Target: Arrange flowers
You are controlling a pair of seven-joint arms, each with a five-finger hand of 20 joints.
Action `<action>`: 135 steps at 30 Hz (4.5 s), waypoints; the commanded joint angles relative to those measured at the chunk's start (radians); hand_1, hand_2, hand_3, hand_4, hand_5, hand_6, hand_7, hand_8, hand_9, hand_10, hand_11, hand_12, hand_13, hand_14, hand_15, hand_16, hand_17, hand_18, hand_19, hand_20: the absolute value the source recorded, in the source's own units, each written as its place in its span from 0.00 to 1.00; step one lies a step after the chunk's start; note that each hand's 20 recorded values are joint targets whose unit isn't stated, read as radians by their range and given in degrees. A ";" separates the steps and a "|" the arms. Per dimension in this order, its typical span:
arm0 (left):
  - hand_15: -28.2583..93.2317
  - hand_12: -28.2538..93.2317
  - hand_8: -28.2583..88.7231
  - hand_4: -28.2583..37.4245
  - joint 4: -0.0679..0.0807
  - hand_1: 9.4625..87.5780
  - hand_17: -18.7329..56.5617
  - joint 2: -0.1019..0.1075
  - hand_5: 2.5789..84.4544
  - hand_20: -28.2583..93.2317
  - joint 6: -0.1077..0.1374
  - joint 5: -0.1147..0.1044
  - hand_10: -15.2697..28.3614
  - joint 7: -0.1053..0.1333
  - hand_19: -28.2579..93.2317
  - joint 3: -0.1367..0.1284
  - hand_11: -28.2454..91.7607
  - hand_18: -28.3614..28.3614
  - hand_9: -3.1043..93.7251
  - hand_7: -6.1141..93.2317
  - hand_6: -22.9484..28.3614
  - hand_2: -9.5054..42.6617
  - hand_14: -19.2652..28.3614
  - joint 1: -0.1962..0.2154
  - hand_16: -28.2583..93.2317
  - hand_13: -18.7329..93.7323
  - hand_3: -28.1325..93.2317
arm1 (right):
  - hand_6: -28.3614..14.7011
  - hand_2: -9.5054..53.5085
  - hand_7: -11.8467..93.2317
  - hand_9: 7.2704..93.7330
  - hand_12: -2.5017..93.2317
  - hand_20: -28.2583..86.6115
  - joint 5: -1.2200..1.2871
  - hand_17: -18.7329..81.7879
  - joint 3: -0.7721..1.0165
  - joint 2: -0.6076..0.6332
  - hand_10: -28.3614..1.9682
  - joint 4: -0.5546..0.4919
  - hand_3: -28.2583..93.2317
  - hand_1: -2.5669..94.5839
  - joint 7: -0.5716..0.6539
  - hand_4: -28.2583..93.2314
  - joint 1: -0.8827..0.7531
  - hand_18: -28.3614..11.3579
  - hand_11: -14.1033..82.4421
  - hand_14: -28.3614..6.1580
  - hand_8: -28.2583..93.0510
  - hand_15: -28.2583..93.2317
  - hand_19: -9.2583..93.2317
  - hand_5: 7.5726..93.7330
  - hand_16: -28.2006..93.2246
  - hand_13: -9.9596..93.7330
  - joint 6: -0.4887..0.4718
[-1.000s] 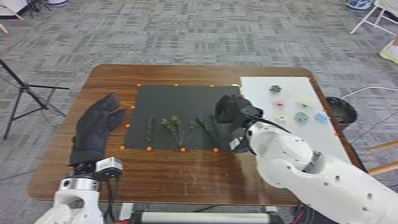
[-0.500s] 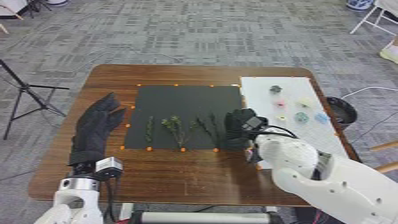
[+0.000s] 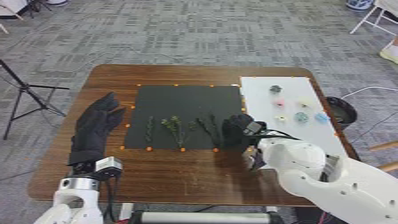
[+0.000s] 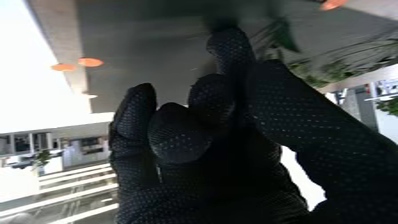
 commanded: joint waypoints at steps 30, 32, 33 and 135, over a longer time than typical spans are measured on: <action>0.55 0.40 0.15 0.08 -0.010 0.26 0.14 -0.007 0.35 0.38 -0.002 -0.021 0.62 0.011 0.57 -0.011 0.49 0.85 0.30 0.32 0.48 0.10 0.70 0.019 0.27 0.38 0.81 | 0.59 0.10 0.35 0.67 0.81 0.68 -0.066 0.44 0.040 -0.020 0.54 -0.003 0.98 0.41 0.036 0.10 -0.062 0.18 0.65 0.44 0.31 0.95 0.84 0.71 0.60 0.68 -0.016; 0.55 0.40 0.15 0.08 -0.010 0.26 0.14 -0.008 0.35 0.38 0.001 -0.020 0.62 0.009 0.57 -0.011 0.49 0.85 0.30 0.32 0.48 0.10 0.70 0.018 0.27 0.38 0.81 | 0.59 0.10 0.37 0.67 0.81 0.68 -0.055 0.44 0.063 -0.017 0.54 -0.007 0.98 0.41 0.029 0.10 -0.070 0.18 0.65 0.44 0.32 0.95 0.84 0.70 0.60 0.68 0.004; 0.55 0.40 0.15 0.08 -0.010 0.26 0.14 -0.008 0.35 0.38 0.001 -0.022 0.62 0.010 0.57 -0.011 0.49 0.85 0.30 0.32 0.48 0.10 0.70 0.020 0.27 0.38 0.81 | 0.59 0.10 0.37 0.67 0.81 0.68 -0.057 0.43 0.072 -0.016 0.54 -0.009 0.98 0.41 0.020 0.10 -0.074 0.19 0.65 0.44 0.33 0.95 0.84 0.69 0.60 0.68 0.021; 0.55 0.40 0.15 0.08 -0.005 0.26 0.14 -0.008 0.35 0.38 0.000 -0.019 0.62 0.013 0.57 0.003 0.49 0.85 0.30 0.32 0.48 0.11 0.70 0.007 0.27 0.38 0.81 | 0.71 0.16 0.25 0.70 0.70 0.66 -0.050 0.49 -0.195 -0.116 0.53 0.163 1.00 0.39 -0.084 0.10 0.281 0.16 0.73 0.51 0.15 0.96 0.89 0.38 0.56 0.78 -0.072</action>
